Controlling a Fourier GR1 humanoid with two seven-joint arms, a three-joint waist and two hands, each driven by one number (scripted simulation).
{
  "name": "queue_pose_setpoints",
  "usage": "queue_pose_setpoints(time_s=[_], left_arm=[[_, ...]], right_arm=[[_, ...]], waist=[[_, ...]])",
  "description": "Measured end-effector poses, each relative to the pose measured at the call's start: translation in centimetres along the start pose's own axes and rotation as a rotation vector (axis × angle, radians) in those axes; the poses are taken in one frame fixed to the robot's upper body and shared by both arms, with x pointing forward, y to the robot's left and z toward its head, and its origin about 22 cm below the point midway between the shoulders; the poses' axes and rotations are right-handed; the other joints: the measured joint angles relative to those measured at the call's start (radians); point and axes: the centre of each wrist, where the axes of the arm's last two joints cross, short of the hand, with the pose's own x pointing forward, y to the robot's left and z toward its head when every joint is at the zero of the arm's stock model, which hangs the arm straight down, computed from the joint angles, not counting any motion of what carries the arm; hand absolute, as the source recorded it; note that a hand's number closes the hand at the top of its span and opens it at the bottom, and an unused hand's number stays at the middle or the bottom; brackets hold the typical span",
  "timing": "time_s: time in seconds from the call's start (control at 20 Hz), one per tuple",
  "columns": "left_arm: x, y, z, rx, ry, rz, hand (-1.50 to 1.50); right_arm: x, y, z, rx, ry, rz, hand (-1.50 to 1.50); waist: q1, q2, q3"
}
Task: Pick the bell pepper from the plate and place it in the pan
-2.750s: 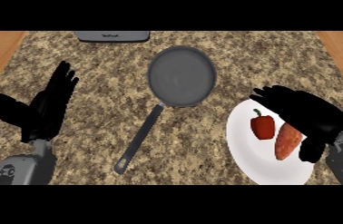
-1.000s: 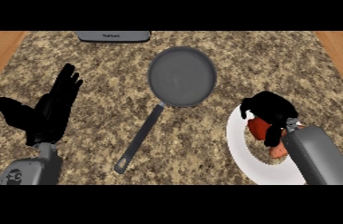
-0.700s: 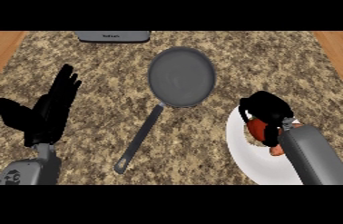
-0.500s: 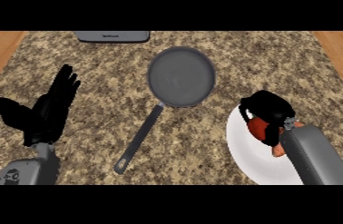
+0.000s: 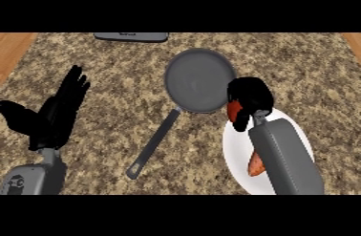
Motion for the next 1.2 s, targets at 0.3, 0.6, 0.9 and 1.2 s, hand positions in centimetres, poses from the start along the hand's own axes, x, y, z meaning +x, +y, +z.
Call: queue_pose_setpoints(time_s=[0.3, 0.6, 0.9, 1.2], left_arm=[[0.3, -1.4, -0.5, -0.059, -0.001, -0.004, 0.00], [1.1, -3.1, -1.2, -0.125, -0.015, -0.010, 0.00], [1.6, -4.3, -1.9, -0.153, -0.024, -0.012, 0.00], [1.3, -4.3, -2.2, -0.137, -0.015, -0.009, 0.00]], right_arm=[[5.4, -6.2, -0.6, -0.282, 0.277, 0.048, 1.50], [10.9, -12.3, -0.2, -0.515, 0.496, 0.080, 1.50], [14.2, -16.1, -0.2, -0.640, 0.572, 0.060, 1.50], [15.5, -17.5, -0.7, -0.695, 0.635, 0.048, 1.50]], waist=[[0.063, 0.001, -0.004], [0.124, 0.012, -0.004], [0.141, 0.025, -0.002], [0.123, 0.025, -0.001]])
